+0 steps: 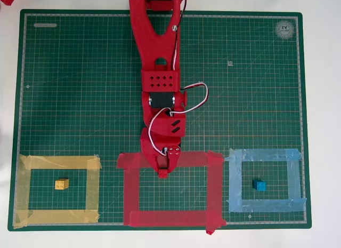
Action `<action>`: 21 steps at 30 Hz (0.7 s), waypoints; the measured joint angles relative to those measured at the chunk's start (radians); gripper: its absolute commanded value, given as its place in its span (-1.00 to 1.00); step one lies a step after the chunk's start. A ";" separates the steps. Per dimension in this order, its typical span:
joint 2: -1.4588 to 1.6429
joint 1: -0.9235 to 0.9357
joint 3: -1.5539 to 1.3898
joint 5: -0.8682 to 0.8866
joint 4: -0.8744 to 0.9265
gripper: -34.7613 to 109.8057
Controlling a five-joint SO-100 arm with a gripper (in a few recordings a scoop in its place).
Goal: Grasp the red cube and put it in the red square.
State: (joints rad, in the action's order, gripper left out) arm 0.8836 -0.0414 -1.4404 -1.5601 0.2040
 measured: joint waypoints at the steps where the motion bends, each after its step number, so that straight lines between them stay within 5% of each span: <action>1: 0.000 0.000 0.000 0.000 0.000 -0.49; 21: -0.067 0.037 0.143 -0.014 0.000 -0.49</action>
State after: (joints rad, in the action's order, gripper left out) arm 0.8161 -0.0046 -1.2977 -1.5739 0.2040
